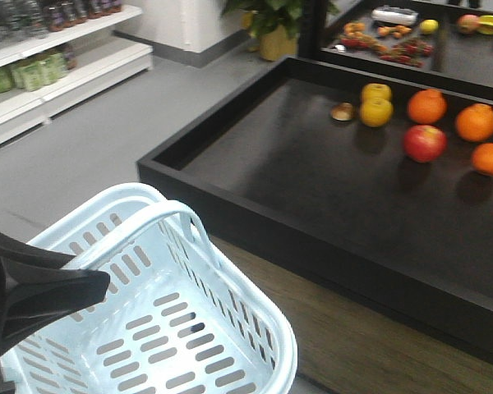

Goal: Pick three apples into basket with both arms
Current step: 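Drive the base up to the apple table edge, basket held in left gripper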

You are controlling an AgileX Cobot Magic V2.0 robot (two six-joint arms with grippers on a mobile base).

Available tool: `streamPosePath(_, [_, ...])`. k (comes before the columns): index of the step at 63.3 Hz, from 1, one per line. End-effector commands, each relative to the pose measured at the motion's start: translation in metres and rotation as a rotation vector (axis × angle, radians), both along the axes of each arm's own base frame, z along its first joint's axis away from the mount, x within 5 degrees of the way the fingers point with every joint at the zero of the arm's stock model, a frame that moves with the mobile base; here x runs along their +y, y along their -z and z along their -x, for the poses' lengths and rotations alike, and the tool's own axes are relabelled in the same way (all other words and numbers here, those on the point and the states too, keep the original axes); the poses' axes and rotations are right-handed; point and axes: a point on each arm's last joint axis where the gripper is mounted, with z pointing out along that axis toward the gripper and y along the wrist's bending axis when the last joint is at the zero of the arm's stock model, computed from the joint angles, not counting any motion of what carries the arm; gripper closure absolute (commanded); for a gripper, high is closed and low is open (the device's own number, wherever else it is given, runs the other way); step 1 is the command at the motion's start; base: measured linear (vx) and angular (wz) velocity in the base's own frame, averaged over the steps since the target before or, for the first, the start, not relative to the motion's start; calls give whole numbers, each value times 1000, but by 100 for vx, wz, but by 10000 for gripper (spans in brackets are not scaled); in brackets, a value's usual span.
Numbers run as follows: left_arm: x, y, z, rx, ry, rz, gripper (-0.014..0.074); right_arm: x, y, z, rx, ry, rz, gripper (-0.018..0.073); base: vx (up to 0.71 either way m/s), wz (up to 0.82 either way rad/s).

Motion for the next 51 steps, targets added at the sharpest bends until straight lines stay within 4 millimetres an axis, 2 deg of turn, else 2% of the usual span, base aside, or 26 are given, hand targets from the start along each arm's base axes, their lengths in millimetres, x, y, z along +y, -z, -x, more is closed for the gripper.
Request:
streamPosePath(1, [0,-18,0,-68,-33,102,603,1,-2,0,-69,-17,14,564,-2,-49])
streamPosePath(51, [0,-18,0,-68,-33,102,603,1,-2,0,-69,-17,14,564,-3,-35])
